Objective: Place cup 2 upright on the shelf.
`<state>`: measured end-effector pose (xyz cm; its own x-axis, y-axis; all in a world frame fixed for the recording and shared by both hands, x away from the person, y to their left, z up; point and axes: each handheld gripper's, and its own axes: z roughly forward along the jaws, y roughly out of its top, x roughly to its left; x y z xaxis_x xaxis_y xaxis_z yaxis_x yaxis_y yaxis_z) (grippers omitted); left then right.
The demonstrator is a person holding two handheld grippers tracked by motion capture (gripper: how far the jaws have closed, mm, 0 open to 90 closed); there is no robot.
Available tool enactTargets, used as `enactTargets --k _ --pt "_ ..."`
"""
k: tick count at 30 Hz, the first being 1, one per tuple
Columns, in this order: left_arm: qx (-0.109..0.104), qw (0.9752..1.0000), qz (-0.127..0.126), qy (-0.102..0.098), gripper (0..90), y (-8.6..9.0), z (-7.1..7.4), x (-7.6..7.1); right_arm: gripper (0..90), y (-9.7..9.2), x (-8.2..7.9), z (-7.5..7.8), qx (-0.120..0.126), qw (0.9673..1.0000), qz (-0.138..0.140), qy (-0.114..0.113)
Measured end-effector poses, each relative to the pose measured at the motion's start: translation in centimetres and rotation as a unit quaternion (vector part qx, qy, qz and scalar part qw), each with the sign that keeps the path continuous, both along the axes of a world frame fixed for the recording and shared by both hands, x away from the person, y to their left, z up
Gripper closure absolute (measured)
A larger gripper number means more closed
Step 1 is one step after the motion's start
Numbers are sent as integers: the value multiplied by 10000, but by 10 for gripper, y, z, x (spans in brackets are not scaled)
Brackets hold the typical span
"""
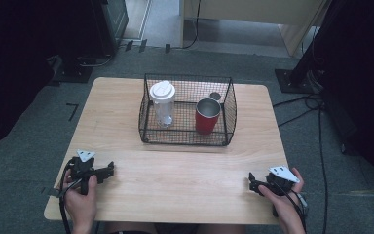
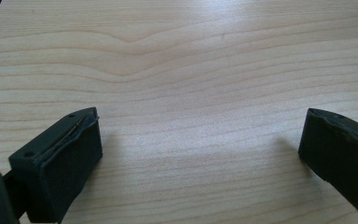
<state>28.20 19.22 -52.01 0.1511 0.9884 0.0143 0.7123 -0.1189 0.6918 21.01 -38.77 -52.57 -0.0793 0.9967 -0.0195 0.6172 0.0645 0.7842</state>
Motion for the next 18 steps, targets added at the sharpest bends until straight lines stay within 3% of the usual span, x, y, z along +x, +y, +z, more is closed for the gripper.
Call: enactTargets --k 6,8,13,18 --pt "1 10000 0 0 0 0 0 0 0 -3 -3 -2 -208 9993 58 311" --pt "1 10000 0 0 0 0 0 0 0 -3 -4 -2 -238 9992 66 306" --pt "0 10000 1 -4 0 0 0 0 0 -8 -8 -3 -131 9992 63 365" --pt "0 10000 0 -2 0 0 0 0 0 -15 -13 -3 139 9986 54 506"
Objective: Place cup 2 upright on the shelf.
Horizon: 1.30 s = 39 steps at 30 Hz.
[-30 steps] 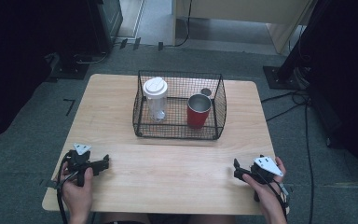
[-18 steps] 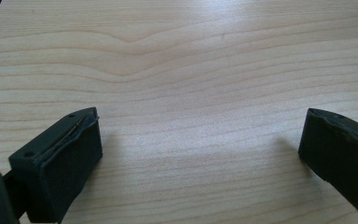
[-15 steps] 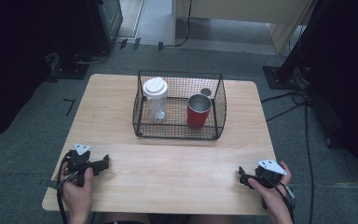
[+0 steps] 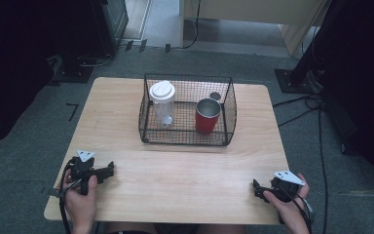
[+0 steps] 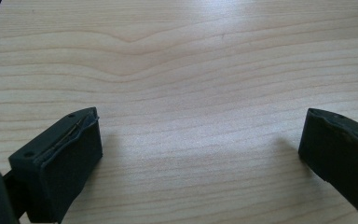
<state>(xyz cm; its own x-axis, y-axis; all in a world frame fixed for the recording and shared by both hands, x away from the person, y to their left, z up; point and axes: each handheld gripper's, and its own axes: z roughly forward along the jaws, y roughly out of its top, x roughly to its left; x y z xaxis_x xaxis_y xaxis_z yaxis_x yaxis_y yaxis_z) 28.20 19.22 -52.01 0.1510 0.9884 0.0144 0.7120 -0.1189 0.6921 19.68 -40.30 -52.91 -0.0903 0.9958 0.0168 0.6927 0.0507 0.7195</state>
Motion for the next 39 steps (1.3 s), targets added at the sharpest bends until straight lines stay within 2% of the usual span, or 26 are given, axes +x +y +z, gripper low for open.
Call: enactTargets --k 1,9,14,16,18,21,23,28,39 --pt "-2 10000 -1 0 0 0 0 0 0 -1 -1 0 59 10000 -3 18" --pt "-1 10000 -1 2 0 0 0 0 0 -6 -8 0 57 9999 97 19" --pt "1 10000 0 -1 0 0 0 0 0 -14 -13 -1 52 10000 -25 24" --pt "0 10000 0 -1 0 0 0 0 0 -17 -19 -3 74 9998 -188 -91" --pt "0 10000 0 -2 0 0 0 0 0 -21 -23 -5 71 9996 -154 -217" --pt "0 10000 0 -1 0 0 0 0 0 -24 -25 -5 80 9993 -273 -254" --pt "1 10000 0 -2 0 0 0 0 0 -25 -23 -5 78 9992 -321 -206" --pt "-1 10000 1 -4 0 0 0 0 0 -26 -18 -2 66 9997 -212 -54" --pt "-2 10000 0 -4 0 0 0 0 0 -27 -16 -1 55 9998 -196 -12"
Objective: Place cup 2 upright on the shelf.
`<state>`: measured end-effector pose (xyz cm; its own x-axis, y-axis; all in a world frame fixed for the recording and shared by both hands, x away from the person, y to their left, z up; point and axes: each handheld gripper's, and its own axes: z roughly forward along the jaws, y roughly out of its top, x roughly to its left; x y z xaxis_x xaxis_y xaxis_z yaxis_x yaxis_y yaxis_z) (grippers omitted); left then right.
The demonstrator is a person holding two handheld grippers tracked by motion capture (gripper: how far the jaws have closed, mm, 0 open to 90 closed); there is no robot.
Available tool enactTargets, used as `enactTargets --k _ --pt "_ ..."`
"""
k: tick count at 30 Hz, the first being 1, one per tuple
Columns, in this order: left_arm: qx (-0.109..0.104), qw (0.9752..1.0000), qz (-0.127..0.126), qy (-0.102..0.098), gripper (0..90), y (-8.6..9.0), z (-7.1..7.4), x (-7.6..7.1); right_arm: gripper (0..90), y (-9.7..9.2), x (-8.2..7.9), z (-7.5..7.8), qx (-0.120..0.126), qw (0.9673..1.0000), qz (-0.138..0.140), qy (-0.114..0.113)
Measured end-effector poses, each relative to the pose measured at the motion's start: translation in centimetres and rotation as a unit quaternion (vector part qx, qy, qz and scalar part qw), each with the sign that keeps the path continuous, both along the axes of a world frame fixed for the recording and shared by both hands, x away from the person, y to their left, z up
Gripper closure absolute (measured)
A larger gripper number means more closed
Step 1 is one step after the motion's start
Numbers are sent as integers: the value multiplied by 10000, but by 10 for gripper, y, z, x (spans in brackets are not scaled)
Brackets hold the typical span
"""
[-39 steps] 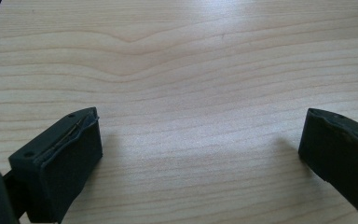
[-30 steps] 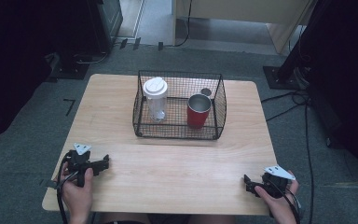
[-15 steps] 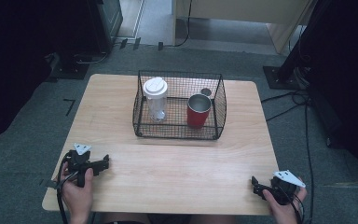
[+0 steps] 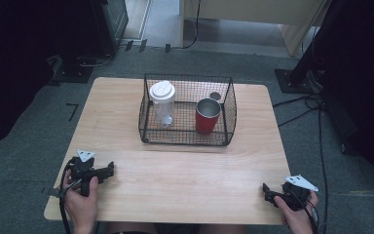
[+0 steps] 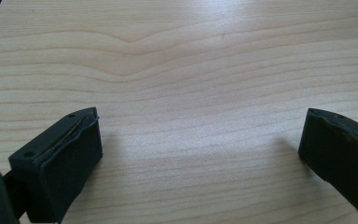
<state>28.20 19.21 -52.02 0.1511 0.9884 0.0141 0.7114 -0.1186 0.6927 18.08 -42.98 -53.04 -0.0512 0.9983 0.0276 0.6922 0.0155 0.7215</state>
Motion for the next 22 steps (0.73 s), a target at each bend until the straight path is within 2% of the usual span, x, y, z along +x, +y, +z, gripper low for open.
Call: enactTargets --k 22 --pt "-10 10000 10 -2 0 0 0 0 0 1 -1 -1 15 10000 -25 -44"
